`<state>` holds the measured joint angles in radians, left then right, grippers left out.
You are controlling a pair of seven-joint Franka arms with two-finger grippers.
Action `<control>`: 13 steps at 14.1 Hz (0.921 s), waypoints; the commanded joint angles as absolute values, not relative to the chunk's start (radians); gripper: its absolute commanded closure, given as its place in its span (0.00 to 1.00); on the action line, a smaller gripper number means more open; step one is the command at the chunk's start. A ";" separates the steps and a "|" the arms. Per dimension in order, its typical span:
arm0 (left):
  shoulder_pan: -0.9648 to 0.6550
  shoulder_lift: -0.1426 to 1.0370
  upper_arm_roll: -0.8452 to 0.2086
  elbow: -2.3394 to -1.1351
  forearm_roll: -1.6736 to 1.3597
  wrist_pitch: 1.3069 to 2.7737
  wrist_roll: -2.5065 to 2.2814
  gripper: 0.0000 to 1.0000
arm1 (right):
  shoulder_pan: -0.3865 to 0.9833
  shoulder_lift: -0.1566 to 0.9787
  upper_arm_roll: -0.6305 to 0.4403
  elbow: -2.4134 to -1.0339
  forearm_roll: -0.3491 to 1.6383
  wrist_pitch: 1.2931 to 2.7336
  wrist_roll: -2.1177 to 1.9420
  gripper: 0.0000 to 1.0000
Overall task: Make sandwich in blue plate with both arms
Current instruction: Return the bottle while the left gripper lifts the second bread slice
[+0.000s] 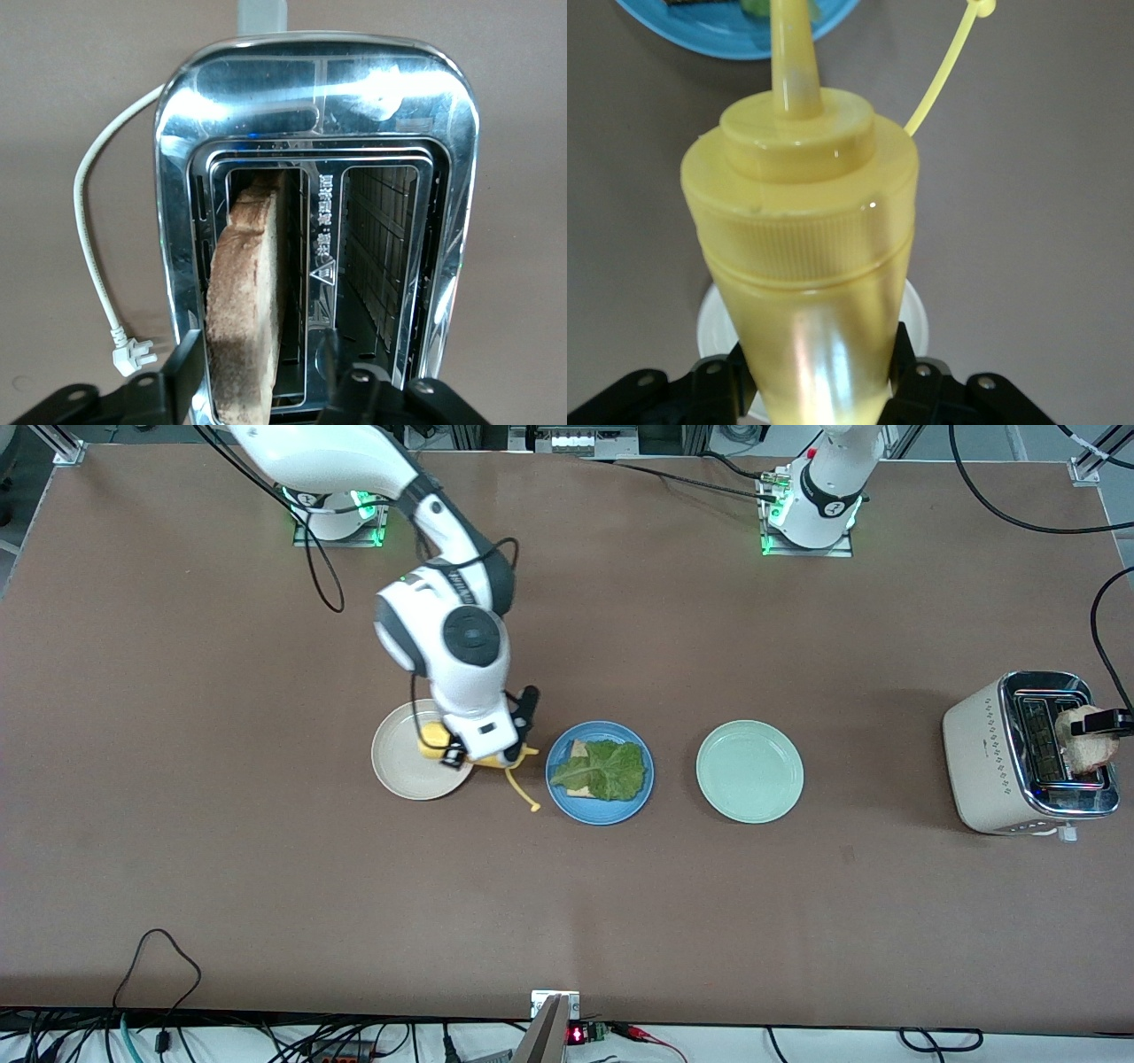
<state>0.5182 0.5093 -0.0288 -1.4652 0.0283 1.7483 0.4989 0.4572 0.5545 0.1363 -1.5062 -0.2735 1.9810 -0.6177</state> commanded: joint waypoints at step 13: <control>0.538 0.424 -0.057 -1.390 0.040 1.668 0.643 0.99 | -0.349 0.304 0.153 -1.790 0.454 1.809 -2.105 1.00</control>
